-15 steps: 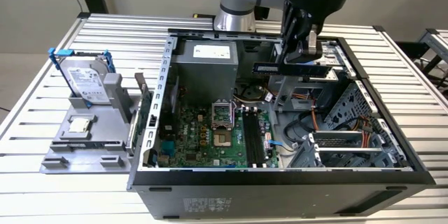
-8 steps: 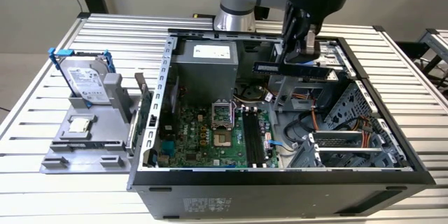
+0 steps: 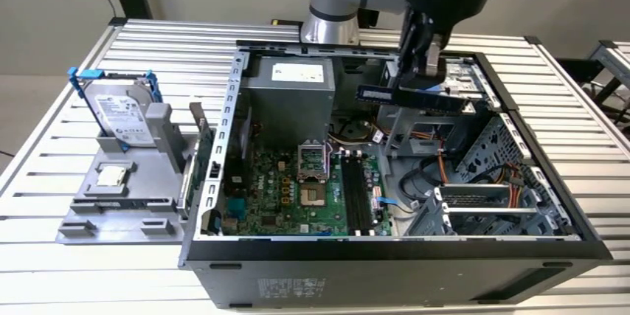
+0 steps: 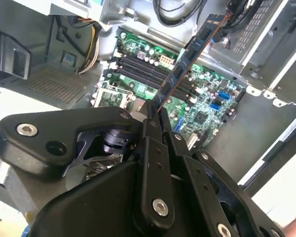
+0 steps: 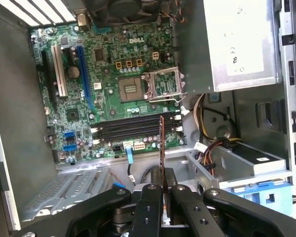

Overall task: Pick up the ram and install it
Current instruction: 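Insert the ram into the slot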

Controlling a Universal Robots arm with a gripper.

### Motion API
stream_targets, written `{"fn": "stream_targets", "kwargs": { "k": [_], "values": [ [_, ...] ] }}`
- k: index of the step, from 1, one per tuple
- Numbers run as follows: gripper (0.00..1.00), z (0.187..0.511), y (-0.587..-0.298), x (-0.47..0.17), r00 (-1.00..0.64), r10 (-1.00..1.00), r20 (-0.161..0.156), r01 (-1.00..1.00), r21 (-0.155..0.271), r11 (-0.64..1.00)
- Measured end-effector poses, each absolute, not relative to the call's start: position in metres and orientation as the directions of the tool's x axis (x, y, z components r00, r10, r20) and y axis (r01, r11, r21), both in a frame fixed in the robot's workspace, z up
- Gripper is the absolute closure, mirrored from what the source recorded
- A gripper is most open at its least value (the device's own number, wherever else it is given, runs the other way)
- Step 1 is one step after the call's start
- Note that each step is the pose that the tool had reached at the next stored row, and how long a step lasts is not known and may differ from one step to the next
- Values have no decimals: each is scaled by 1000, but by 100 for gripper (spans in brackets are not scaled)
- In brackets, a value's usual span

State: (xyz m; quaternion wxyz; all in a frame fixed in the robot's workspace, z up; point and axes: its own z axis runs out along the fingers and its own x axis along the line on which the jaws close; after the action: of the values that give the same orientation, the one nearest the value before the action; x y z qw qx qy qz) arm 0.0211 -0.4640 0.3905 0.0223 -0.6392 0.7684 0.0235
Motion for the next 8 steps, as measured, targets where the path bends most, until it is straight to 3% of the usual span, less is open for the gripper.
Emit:
{"fn": "stream_targets", "kwargs": {
  "k": [8],
  "values": [
    [100, 390, -464, 21, -267, -961, -64, -964, 8, 268]
  ]
}}
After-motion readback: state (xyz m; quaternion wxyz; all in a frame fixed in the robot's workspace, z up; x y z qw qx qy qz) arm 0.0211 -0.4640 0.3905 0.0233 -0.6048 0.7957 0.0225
